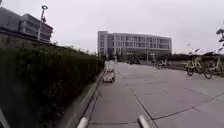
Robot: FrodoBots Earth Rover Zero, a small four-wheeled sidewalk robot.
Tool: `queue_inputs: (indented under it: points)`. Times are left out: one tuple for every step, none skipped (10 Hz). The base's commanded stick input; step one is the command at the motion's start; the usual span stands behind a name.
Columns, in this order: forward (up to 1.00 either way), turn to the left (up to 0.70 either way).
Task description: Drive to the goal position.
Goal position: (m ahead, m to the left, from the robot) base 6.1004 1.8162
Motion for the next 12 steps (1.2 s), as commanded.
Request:
queue_inputs:
  points:
    - [0.00, 0.00]
    - [0.00, 0.00]
    - [0.00, -0.36]
    - [0.39, -0.50]
    - [0.70, -0.19]
    - [0.70, 0.00]
    - [0.70, 0.00]
    - [0.70, 0.00]
    - [0.70, 0.00]
    - [0.70, 0.00]
    - [0.70, 0.00]
    - [0.70, 0.00]
